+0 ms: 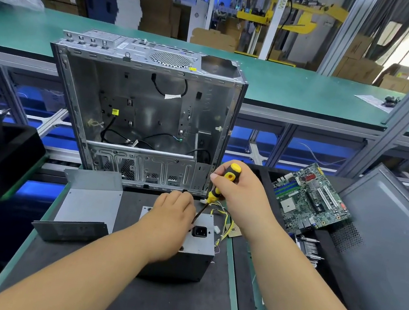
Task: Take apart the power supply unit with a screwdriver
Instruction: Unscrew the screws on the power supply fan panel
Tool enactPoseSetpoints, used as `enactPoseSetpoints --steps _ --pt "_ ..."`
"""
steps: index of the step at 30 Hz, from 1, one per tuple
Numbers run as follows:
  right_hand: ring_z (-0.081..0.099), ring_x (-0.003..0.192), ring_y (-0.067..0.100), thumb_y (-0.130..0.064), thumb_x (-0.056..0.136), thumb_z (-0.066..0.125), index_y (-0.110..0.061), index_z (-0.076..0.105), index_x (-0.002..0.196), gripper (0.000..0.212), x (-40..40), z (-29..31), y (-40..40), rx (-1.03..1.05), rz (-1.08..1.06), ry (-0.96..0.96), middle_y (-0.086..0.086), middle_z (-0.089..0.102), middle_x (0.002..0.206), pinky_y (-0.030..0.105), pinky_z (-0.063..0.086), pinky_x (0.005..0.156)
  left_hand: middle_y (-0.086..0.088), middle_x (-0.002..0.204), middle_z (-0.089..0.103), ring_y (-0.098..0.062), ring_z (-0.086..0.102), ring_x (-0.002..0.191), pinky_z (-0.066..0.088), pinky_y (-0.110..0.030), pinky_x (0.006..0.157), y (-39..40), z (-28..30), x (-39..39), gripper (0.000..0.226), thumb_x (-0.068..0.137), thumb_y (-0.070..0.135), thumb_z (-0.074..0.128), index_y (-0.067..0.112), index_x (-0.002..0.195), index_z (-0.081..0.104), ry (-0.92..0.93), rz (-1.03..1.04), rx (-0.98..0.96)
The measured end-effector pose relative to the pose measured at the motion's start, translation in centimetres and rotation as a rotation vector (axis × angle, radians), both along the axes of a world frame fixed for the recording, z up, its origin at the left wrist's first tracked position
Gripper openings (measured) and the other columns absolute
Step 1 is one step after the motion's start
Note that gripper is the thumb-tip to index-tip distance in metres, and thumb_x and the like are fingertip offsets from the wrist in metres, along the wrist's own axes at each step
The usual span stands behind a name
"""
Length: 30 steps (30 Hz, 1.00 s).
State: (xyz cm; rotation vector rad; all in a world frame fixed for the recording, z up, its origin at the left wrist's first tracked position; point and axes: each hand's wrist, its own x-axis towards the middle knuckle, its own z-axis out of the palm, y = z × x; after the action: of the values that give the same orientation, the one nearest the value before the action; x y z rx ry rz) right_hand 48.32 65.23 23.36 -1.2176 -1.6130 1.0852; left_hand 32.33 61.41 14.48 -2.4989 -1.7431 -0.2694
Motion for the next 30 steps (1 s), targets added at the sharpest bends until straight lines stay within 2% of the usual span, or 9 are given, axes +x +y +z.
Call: enactPoseSetpoints --steps 2,7,10,13,16,19,22,25,30 --pt "0.061 0.076 0.018 -0.021 0.090 0.064 -0.021 0.062 0.086 0.005 0.1 0.1 0.1 -0.013 -0.035 0.034 0.010 0.065 0.085 0.042 0.058 0.075 0.000 0.127 0.035 -0.022 0.033 0.115 0.024 -0.031 0.097 0.0 0.1 -0.1 0.025 0.103 0.029 0.037 0.015 0.120 0.047 -0.051 0.023 -0.028" --pt "0.058 0.056 0.005 -0.016 0.090 0.065 -0.018 0.060 0.083 0.009 1.2 0.1 0.8 0.007 -0.150 0.222 -0.006 0.058 0.067 0.015 0.048 0.051 0.010 0.103 0.041 -0.016 0.041 0.099 0.032 -0.028 0.083 0.7 2.3 0.2 0.011 0.103 0.022 0.040 0.025 0.093 0.044 -0.373 0.185 -0.159" --pt "0.059 0.060 0.013 -0.015 0.092 0.064 -0.016 0.058 0.085 0.010 2.8 0.2 1.1 0.008 -0.207 0.306 -0.001 0.057 0.073 0.018 0.051 0.055 0.013 0.095 0.057 -0.008 0.055 0.083 0.047 -0.029 0.072 1.3 3.5 0.9 0.017 0.103 0.022 0.037 0.025 0.088 0.045 -0.628 0.217 -0.314" --pt "0.057 0.059 0.014 -0.014 0.092 0.064 -0.015 0.056 0.083 0.012 4.8 0.0 1.3 0.008 -0.250 0.321 -0.002 0.055 0.071 0.026 0.056 0.060 0.012 0.086 0.064 -0.005 0.048 0.054 0.043 -0.020 0.049 1.9 4.0 2.5 0.018 0.102 0.022 0.041 0.026 0.086 0.049 -0.781 0.219 -0.380" --pt "0.057 0.057 0.013 -0.015 0.092 0.064 -0.016 0.056 0.084 0.011 7.2 -0.3 1.2 0.003 -0.297 0.316 -0.006 0.056 0.066 0.038 0.056 0.065 0.012 0.080 0.061 0.001 0.047 0.052 0.036 -0.011 0.045 2.5 4.1 5.1 0.015 0.101 0.022 0.047 0.027 0.087 0.050 -0.811 0.148 -0.386" --pt "0.056 0.053 0.005 -0.021 0.089 0.065 -0.022 0.056 0.082 0.011 10.1 -0.9 1.1 0.015 -0.344 0.276 -0.013 0.055 0.062 0.040 0.055 0.066 0.011 0.083 0.058 0.002 0.050 0.069 0.039 -0.009 0.059 2.8 4.0 8.3 0.013 0.097 0.018 0.056 0.029 0.089 0.053 -0.789 0.057 -0.377" --pt "0.057 0.053 0.010 -0.028 0.086 0.066 -0.025 0.056 0.078 0.013 13.2 -1.4 1.0 -0.005 -0.388 0.260 -0.008 0.054 0.063 0.046 0.055 0.070 0.011 0.087 0.057 -0.007 0.053 0.079 0.039 -0.012 0.067 2.9 3.4 11.8 0.016 0.094 0.017 0.059 0.030 0.087 0.054 -0.656 -0.075 -0.380" --pt "0.057 0.054 0.017 -0.022 0.088 0.066 -0.021 0.054 0.078 0.016 16.1 -2.1 0.9 -0.017 -0.432 0.285 0.000 0.053 0.064 0.037 0.053 0.060 0.014 0.086 0.056 -0.008 0.054 0.083 0.042 -0.020 0.074 2.8 1.8 15.1 0.013 0.093 0.023 0.062 0.032 0.087 0.055 -0.540 -0.149 -0.413" --pt "0.057 0.052 0.019 -0.018 0.091 0.065 -0.019 0.053 0.079 0.017 20.0 -3.3 0.8 -0.055 -0.464 0.283 -0.005 0.052 0.056 0.033 0.053 0.055 0.015 0.078 0.056 -0.002 0.052 0.076 0.044 -0.024 0.074 3.0 -0.6 19.0 0.017 0.091 0.033 0.065 0.036 0.080 0.053 -0.499 -0.112 -0.448"
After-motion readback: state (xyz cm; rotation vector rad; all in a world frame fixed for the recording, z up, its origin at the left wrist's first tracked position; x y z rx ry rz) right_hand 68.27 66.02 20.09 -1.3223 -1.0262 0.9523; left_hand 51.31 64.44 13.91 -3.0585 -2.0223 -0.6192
